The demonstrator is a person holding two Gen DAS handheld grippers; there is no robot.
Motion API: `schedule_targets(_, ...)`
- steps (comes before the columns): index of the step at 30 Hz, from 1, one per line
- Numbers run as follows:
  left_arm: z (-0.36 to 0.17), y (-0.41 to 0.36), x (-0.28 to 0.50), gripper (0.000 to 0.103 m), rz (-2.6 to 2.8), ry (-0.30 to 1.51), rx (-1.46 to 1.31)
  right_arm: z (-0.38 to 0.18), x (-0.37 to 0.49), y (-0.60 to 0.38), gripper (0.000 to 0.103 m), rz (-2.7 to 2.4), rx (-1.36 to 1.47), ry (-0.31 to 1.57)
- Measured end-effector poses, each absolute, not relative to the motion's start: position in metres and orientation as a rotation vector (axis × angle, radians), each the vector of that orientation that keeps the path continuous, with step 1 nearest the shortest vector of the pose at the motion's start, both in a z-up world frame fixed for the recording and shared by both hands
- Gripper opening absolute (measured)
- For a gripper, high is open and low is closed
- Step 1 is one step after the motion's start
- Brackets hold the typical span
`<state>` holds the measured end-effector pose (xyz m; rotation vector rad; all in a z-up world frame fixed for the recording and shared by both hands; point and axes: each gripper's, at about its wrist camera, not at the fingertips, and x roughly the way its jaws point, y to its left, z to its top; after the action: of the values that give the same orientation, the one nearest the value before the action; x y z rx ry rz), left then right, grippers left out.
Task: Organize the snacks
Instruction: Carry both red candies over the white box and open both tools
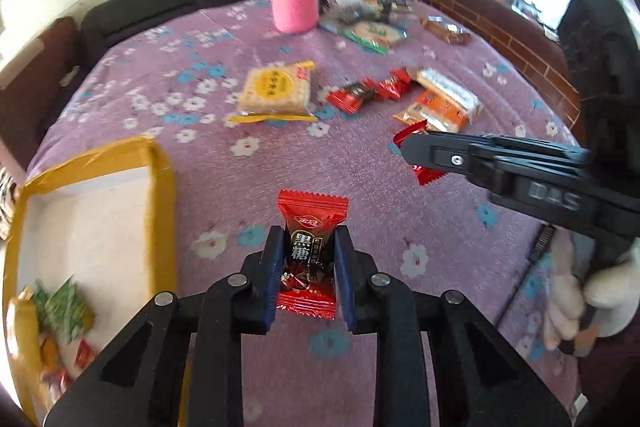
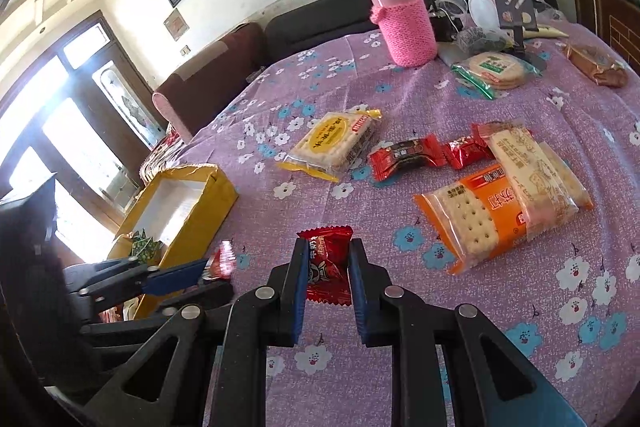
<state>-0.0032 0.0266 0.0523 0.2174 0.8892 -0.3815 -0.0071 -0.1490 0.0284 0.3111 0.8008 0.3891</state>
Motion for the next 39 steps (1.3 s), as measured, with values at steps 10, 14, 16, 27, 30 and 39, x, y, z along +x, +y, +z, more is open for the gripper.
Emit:
schedule_targets(10,0.082,0.107,-0.063,0.022,-0.181,0.776,0.054,0.025,-0.020,-0.122,0.020,0.351,0.228,0.787)
schedule_targets(14,0.091,0.127,-0.075,0.022,-0.124,0.731,0.039,0.025,-0.041,-0.110,0.020,0.366,0.238,0.799)
schedule_targets(16,0.093,0.134,-0.080,0.022,-0.105,0.715,0.034,0.027,-0.048,-0.101,0.020,0.370,0.219,0.808)
schedule_targets(27,0.085,0.181,-0.095,0.022,-0.007,0.682,0.011,0.067,-0.065,-0.011,0.021,0.514,0.120,0.801)
schedule_targets(30,0.078,0.204,-0.093,0.022,0.021,0.695,-0.036,0.069,-0.067,0.019,0.021,0.564,0.102,0.816)
schedule_targets(39,0.062,0.256,-0.082,0.022,0.051,0.740,-0.180,0.053,-0.059,0.091,0.021,0.638,0.022,0.875)
